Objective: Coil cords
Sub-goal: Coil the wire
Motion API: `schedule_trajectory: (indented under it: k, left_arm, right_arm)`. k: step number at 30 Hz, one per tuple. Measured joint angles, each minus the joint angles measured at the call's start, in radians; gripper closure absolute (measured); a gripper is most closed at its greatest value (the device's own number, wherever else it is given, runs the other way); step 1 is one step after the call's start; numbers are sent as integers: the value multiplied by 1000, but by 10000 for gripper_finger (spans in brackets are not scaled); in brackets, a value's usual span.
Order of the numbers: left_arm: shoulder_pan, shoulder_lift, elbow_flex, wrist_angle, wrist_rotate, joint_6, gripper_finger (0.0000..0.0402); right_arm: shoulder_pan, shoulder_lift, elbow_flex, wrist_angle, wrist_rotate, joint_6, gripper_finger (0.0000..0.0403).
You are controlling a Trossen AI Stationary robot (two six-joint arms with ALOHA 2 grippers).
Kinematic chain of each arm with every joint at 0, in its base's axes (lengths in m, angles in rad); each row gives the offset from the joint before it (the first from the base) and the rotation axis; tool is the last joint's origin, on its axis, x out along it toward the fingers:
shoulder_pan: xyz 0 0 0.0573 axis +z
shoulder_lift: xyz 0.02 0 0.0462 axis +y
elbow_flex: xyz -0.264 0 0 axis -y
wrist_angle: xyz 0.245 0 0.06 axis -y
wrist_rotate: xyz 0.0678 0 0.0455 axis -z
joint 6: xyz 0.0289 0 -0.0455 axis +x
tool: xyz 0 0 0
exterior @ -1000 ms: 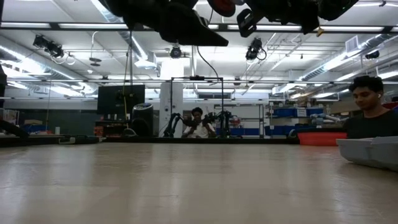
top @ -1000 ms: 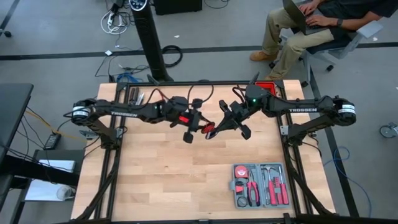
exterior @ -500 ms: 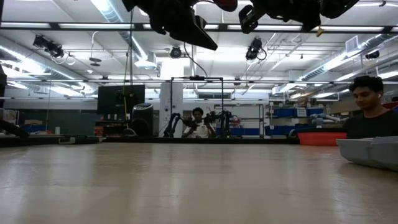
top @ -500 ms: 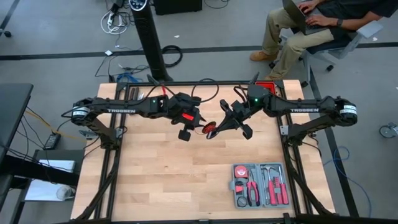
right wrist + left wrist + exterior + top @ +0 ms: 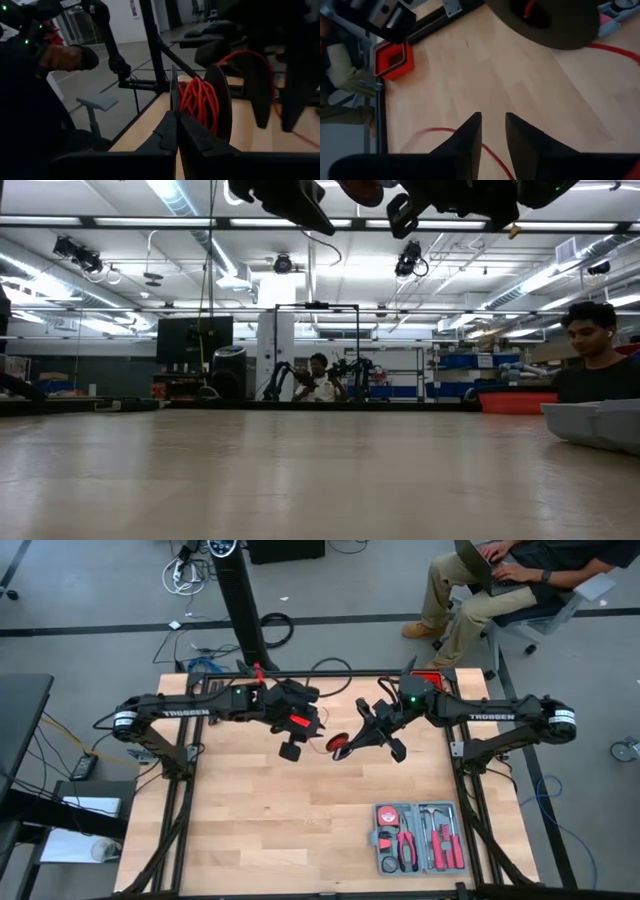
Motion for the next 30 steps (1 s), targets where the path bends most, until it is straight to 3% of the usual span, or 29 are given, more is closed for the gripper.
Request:
schedule_trajectory:
  k: [12,21,26,30]
  left_arm:
    - [0,1,117,-157,-35,18,319]
    - [-2,1,137,-218,-32,17,319]
    - [-2,1,148,-284,28,18,323]
    - [-2,1,156,-319,104,15,363]
  right_arm:
    - [-18,-7,0,-47,38,16,401]
    - [-20,-7,0,-48,41,16,401]
    - [-20,-7,0,-47,55,7,401]
    - [-20,-7,0,-46,58,2,401]
